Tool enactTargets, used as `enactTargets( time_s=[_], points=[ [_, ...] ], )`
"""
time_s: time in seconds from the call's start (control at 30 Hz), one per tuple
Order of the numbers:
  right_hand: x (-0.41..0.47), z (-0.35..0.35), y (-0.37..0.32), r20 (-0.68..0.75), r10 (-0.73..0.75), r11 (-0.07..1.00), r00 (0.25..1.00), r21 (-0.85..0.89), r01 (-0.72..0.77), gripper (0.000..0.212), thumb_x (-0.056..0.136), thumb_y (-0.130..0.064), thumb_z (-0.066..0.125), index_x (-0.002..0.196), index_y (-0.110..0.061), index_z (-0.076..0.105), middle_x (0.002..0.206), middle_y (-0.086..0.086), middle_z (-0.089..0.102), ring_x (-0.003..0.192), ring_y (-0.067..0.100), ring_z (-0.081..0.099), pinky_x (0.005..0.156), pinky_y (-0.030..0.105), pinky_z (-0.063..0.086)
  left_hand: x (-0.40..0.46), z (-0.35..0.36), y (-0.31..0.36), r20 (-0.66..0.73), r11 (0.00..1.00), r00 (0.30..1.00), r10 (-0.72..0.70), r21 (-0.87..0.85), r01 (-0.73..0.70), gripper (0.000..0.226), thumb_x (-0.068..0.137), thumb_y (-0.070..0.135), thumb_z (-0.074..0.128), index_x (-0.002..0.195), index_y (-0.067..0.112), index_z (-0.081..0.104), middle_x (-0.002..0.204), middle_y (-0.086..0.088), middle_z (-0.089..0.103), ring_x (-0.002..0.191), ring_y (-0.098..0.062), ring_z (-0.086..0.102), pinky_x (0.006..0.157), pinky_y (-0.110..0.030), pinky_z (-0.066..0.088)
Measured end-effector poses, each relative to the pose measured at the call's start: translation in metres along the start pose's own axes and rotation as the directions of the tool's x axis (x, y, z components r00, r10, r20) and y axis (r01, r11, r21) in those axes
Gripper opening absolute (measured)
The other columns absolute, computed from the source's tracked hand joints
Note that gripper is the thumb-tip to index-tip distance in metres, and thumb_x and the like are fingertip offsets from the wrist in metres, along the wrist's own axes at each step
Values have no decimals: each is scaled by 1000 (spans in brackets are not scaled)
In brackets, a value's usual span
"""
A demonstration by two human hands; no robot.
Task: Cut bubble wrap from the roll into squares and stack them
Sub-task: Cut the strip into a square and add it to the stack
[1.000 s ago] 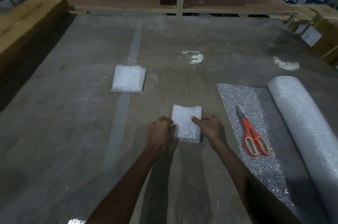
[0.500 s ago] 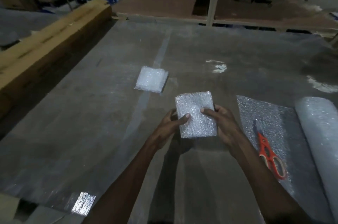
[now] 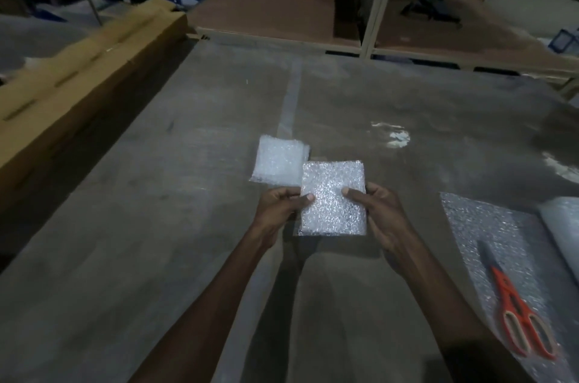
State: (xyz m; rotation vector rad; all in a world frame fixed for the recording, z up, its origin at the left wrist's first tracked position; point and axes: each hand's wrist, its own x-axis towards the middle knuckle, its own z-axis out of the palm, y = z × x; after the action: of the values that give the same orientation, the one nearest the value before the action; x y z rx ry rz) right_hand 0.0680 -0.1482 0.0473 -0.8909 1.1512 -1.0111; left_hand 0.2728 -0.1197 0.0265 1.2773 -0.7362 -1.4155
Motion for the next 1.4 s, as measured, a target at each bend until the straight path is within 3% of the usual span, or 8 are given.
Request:
enactTargets(
  time_s=[0.2, 0.5, 0.73, 0.87, 1.0, 1.13, 1.23, 1.4],
  points=[
    [47, 49, -1, -61, 18, 998, 998, -57, -22, 14, 85, 0, 76, 96, -6, 71, 89, 9, 79, 77, 19, 74, 67, 29, 61, 64, -48, 34, -70, 998, 998, -6, 61, 11, 17, 73, 4, 86, 84, 4, 72, 80, -10, 72, 73, -20, 64, 68, -30, 53],
    [141, 98, -4, -204, 29, 994, 979, -101, -50, 25, 80, -4, 83, 101, 0, 71, 93, 14, 77, 77, 19, 72, 66, 27, 59, 161, -84, 59, -170, 992, 985, 42, 128, -20, 13, 75, 7, 85, 73, 3, 73, 76, -13, 68, 71, -22, 57, 59, -26, 48],
    [180, 107, 11, -307, 17, 981, 952, -177, -74, 19, 77, 0, 85, 84, -7, 68, 82, 11, 72, 65, 18, 66, 56, 26, 57, 196, -96, 48, -283, 906, 946, 156, 424, -22, 22, 67, 24, 92, 61, 16, 73, 64, 2, 71, 58, -12, 62, 66, -29, 52],
    [187, 104, 30, -344, -7, 956, 939, -277, -94, 22, 73, -6, 89, 83, -7, 69, 80, 11, 73, 71, 25, 66, 72, 43, 58, 191, -97, 40, -218, 773, 947, 235, 633, -45, 18, 74, 30, 87, 77, 16, 76, 74, 3, 73, 71, -12, 67, 64, -22, 42],
    [188, 99, 36, -350, -62, 893, 935, -437, -104, 44, 53, -46, 90, 82, -18, 73, 77, -3, 77, 70, 20, 74, 78, 55, 62, 187, -101, 37, -112, 630, 914, 389, 756, -176, 18, 81, 32, 80, 79, 16, 71, 77, 4, 71, 73, -15, 66, 63, -26, 41],
    [182, 111, 26, -282, -372, 671, 884, -740, 46, 32, 71, -55, 74, 96, -36, 66, 96, -16, 72, 88, 9, 70, 81, 40, 59, 186, -103, 36, 105, 400, 795, 598, 821, -408, 31, 96, 28, 65, 119, 8, 68, 122, -10, 66, 106, -27, 64, 88, -34, 50],
    [178, 128, 32, -18, -530, 422, 848, -873, 245, 32, 91, -43, 60, 120, -32, 63, 125, -10, 63, 111, 15, 63, 91, 39, 54, 189, -96, 30, 322, 250, 793, 517, 829, -500, 45, 102, 31, 45, 136, 5, 57, 142, -14, 56, 130, -31, 51, 111, -46, 39],
    [187, 140, 54, 202, -391, 235, 898, -921, 310, 48, 104, -17, 48, 150, -1, 44, 157, 17, 42, 149, 29, 34, 123, 42, 28, 192, -92, 14, 463, 21, 845, 269, 874, -485, 67, 101, 41, 10, 153, 6, 34, 162, -10, 27, 151, -27, 22, 120, -51, 12]
  ],
)
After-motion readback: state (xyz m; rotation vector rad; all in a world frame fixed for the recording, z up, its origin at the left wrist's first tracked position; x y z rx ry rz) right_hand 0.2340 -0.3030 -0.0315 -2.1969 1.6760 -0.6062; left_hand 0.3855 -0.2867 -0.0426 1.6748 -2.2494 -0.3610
